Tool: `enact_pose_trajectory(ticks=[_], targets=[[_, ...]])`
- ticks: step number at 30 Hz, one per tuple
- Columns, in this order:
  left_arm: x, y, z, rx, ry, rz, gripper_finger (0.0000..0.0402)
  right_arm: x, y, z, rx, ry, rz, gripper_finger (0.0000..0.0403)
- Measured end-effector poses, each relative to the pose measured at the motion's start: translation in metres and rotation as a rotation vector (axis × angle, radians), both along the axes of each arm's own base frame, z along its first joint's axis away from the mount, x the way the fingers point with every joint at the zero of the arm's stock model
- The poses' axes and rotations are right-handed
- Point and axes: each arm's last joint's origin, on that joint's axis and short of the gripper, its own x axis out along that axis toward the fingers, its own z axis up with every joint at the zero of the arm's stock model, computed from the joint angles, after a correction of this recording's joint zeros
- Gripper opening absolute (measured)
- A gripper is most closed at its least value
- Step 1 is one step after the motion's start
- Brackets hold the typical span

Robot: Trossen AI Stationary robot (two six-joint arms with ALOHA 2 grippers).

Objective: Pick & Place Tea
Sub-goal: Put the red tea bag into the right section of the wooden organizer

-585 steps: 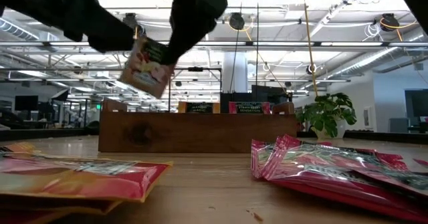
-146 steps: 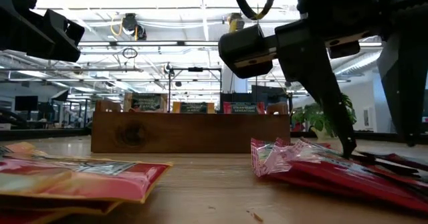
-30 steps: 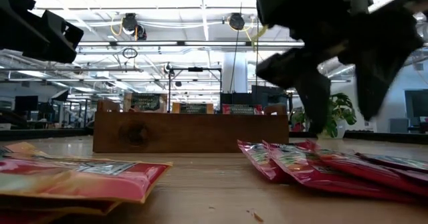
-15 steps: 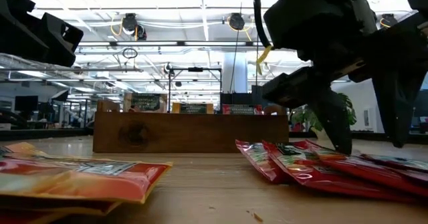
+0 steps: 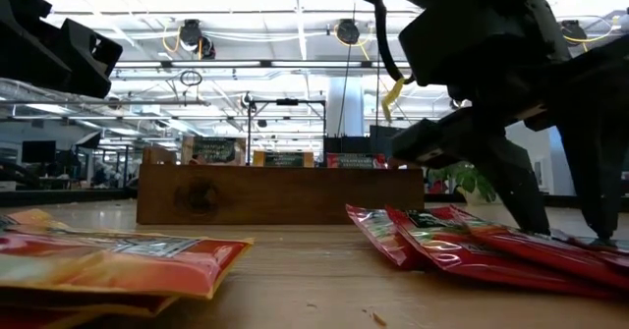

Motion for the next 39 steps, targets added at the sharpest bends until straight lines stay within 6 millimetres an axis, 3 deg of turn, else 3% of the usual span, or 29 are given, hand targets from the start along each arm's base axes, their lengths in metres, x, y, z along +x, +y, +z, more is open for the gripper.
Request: enact_pose_trajectory(ticks=[6,13,17,22,28,35,39], targets=[[0.0,0.0,0.0,-0.002,0.0,0.001,0.0152,-0.002,0.002,-0.005,-0.016,0.011,-0.03,0.009],[0.0,0.0,0.0,-0.002,0.0,0.001,0.0152,-0.019,-0.002,-0.025,-0.029,0.088,-0.106,0.0009],[0.0,0.0,0.0,0.0,-0.001,0.0,0.0152,-0.024,0.003,-0.025,-0.035,0.079,-0.105,0.0003],[0.0,0.0,0.0,0.001,-0.004,0.003,0.0152,-0.02,0.016,0.009,-0.057,-0.039,-0.084,0.0],[0.0,0.0,0.0,0.003,-0.006,0.007,0.0152,-0.023,0.017,0.058,-0.097,-0.208,-0.092,0.0],[0.0,0.0,0.0,-0.001,-0.005,0.009,0.0152,-0.029,0.009,0.089,-0.142,-0.333,-0.129,0.0],[0.0,0.0,0.0,-0.001,-0.005,0.009,0.0152,-0.028,0.004,0.094,-0.154,-0.367,-0.138,0.0]])
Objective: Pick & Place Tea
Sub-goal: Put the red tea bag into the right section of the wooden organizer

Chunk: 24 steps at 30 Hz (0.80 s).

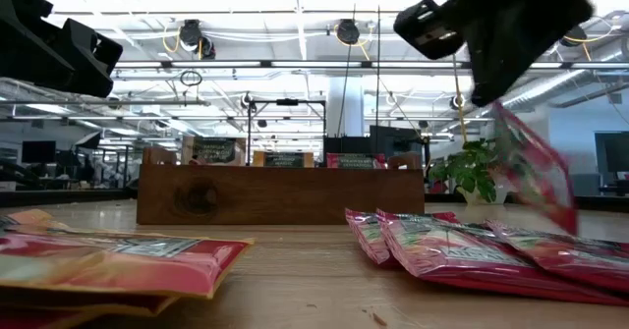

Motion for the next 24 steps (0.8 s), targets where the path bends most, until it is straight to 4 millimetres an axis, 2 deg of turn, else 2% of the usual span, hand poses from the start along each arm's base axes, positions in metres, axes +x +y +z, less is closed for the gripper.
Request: enact_pose_trajectory(ticks=[15,20,24], targets=[[0.001,0.0,0.001,-0.015,-0.015,0.006,0.0152,0.02,-0.041,0.005,-0.045,-0.071,-0.154,0.0],[0.007,-0.001,0.011,-0.111,-0.083,0.062,0.0152,0.005,-0.03,0.013,-0.094,-0.073,-0.194,0.0],[0.02,-0.006,0.021,-0.116,-0.068,0.072,0.0152,-0.021,-0.018,0.001,-0.151,-0.114,-0.202,0.0]])
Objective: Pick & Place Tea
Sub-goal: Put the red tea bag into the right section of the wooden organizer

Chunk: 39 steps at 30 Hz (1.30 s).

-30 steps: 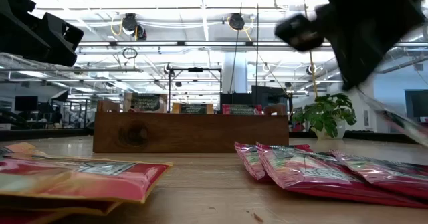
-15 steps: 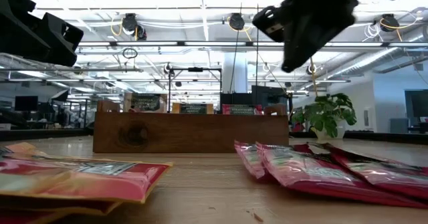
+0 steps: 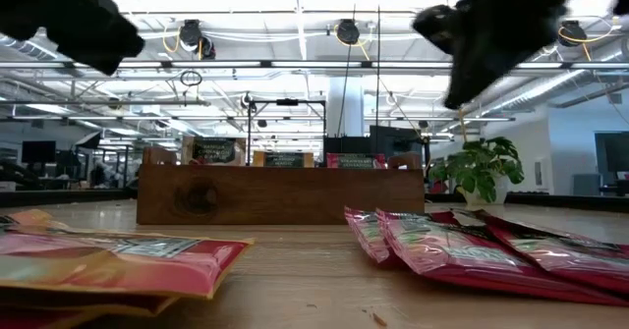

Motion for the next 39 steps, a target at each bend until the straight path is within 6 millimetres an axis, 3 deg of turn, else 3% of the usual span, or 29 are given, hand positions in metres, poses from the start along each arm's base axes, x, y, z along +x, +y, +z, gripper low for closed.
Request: enact_pose_trajectory(ticks=[6,11,19,24,28,33,39], targets=[[0.045,-0.021,0.02,0.134,0.046,-0.04,0.0152,-0.026,0.004,-0.018,0.102,-0.126,0.049,0.0],[0.089,-0.037,0.02,0.367,0.071,-0.089,0.0152,-0.046,0.008,-0.036,0.169,-0.217,0.053,0.0],[0.158,-0.055,-0.004,0.778,0.152,-0.111,0.0152,-0.072,0.007,-0.074,0.283,-0.351,-0.104,0.0],[0.196,-0.068,-0.009,0.883,0.226,-0.194,0.0166,-0.083,0.001,-0.089,0.358,-0.42,-0.118,0.0],[0.217,-0.07,-0.009,0.903,0.271,-0.337,0.0194,-0.086,0.003,-0.089,0.388,-0.443,-0.108,0.001],[0.227,-0.058,-0.033,0.957,0.385,-0.442,0.0229,-0.083,0.009,-0.095,0.44,-0.427,-0.063,0.0041],[0.236,-0.051,-0.045,0.992,0.377,-0.427,0.0238,-0.079,0.008,-0.116,0.409,-0.371,-0.096,0.0063]])
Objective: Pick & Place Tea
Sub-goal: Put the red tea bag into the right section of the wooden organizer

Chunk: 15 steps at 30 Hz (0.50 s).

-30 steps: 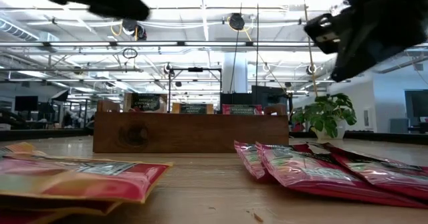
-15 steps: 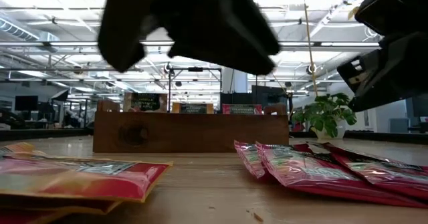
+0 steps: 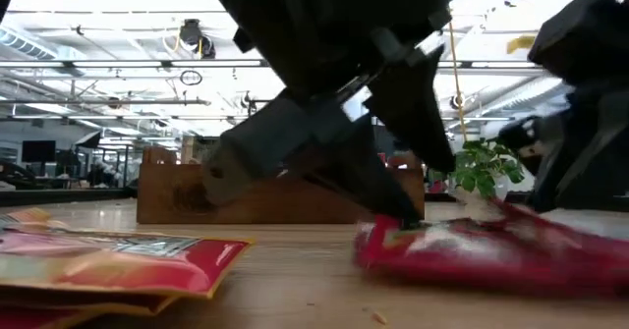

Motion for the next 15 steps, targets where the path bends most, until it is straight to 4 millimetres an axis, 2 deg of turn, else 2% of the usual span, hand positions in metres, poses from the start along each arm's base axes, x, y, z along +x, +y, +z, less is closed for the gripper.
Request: enact_pose_trajectory(ticks=[8,15], targets=[[0.006,-0.002,0.012,0.024,-0.027,-0.04,0.0239,0.009,0.0,-0.019,0.0,-0.017,-0.025,0.0063],[0.011,0.012,0.011,-0.05,0.031,-0.054,0.0239,0.012,-0.002,-0.028,0.01,-0.007,-0.056,0.0053]])
